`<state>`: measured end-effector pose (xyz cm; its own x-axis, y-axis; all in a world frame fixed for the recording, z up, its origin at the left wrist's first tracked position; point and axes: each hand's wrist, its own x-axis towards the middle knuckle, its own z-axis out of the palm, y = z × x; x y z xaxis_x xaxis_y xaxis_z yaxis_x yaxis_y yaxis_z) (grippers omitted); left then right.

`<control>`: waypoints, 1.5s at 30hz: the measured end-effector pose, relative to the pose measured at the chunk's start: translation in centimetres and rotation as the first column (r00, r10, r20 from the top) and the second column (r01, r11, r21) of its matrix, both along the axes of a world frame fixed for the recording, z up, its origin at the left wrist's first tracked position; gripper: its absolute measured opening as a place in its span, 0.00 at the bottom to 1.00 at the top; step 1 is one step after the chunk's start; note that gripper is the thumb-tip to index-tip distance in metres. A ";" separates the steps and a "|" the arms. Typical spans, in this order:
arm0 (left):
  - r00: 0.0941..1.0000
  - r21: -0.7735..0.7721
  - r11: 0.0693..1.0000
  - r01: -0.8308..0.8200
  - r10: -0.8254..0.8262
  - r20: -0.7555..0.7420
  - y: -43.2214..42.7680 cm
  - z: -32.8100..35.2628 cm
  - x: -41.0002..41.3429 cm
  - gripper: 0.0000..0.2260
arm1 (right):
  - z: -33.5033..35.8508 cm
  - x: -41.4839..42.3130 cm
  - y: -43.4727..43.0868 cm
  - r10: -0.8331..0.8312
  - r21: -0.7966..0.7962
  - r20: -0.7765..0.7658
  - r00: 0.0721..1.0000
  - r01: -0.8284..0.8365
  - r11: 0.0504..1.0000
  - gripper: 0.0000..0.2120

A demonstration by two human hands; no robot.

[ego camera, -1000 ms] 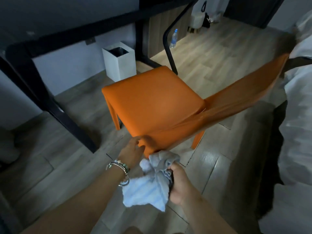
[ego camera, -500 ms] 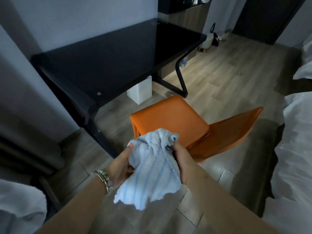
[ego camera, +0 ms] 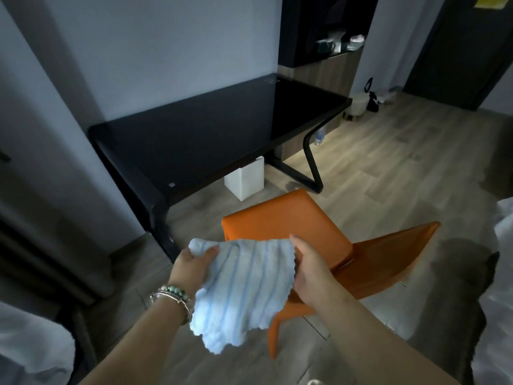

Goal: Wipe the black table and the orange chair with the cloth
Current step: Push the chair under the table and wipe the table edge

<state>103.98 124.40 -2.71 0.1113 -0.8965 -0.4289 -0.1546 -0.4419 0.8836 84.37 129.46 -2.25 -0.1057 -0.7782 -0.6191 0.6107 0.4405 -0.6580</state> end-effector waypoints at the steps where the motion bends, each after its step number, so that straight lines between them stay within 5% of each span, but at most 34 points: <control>1: 0.998 -0.003 0.999 -0.048 0.048 -0.044 -0.1 0.1 -1.0 0.10 | -0.2 -1.2 -0.5 -0.038 -0.053 0.016 0.999 0.038 0.998 0.21; 3: 0.984 -0.001 0.992 -0.127 0.126 -0.126 -0.3 0.4 -3.4 0.06 | -0.1 -3.7 -1.5 0.028 -0.150 -0.011 1.000 -0.029 0.988 0.25; 5: 0.957 -0.001 0.976 -0.218 0.214 -0.196 -0.2 0.1 -6.4 0.07 | 0.2 -6.6 -2.2 0.243 -0.184 -0.206 0.948 -0.281 0.942 0.27; 9: 0.884 0.043 0.939 -0.340 0.335 -0.325 0.4 -0.3 -12.6 0.10 | 0.3 -10.7 -3.1 0.472 -0.120 -0.603 0.643 -0.658 0.744 0.30; 13: 0.897 -0.083 0.956 -0.283 0.233 -0.377 2.2 0.2 -16.6 0.13 | -0.5 -14.4 -3.8 0.398 0.018 -0.878 0.265 -0.814 0.581 0.35; 15: 0.959 -0.224 0.967 -0.120 0.055 -0.277 3.3 0.2 -17.1 0.23 | -0.1 -15.8 -3.6 0.295 0.054 -0.948 0.123 -0.849 0.526 0.27; 17: 0.995 -0.308 0.946 0.097 -0.093 0.030 4.3 0.6 -17.8 0.28 | 0.4 -17.1 -3.1 0.185 0.044 -0.981 0.056 -0.867 0.497 0.14; 21: 0.889 -0.285 0.925 0.249 -0.102 0.446 5.8 2.1 -20.1 0.30 | 0.9 -19.3 -1.6 0.077 -0.031 -0.993 0.091 -0.818 0.574 0.06; 25: 0.753 -0.265 0.959 0.104 0.098 0.650 9.1 3.4 -21.7 0.24 | 1.6 -20.0 0.3 -0.070 -0.130 -0.991 0.110 -0.814 0.566 0.07; 29: 0.724 -0.518 0.855 -0.033 0.378 0.577 14.5 3.8 -21.8 0.33 | 2.7 -19.9 3.1 0.227 -0.248 -0.882 0.413 -0.816 0.523 0.07; 33: 0.858 -0.482 0.831 -0.275 0.439 0.266 18.2 5.1 -23.5 0.25 | 3.2 -20.7 5.2 0.447 -0.318 -0.685 0.575 -0.788 0.527 0.08; 35: 0.844 -0.437 0.801 -0.409 0.515 0.153 18.7 4.9 -25.0 0.23 | 3.2 -21.4 5.3 0.529 -0.294 -0.639 0.559 -0.813 0.503 0.07; 41: 0.710 -0.264 0.738 -0.622 0.673 0.207 17.0 1.9 -31.3 0.23 | 0.6 -26.6 3.0 0.669 -0.046 -0.572 0.474 -0.834 0.550 0.09; 45: 0.791 -0.098 0.862 -0.497 0.497 0.359 16.3 -0.2 -35.4 0.07 | -2.9 -31.5 1.5 0.709 0.269 -0.667 0.230 -0.813 0.517 0.14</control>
<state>68.62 140.68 -2.95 0.6871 -0.6743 -0.2705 -0.2186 -0.5469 0.8081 52.88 131.00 -5.14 0.2765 -0.7745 -0.5689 -0.5698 0.3446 -0.7460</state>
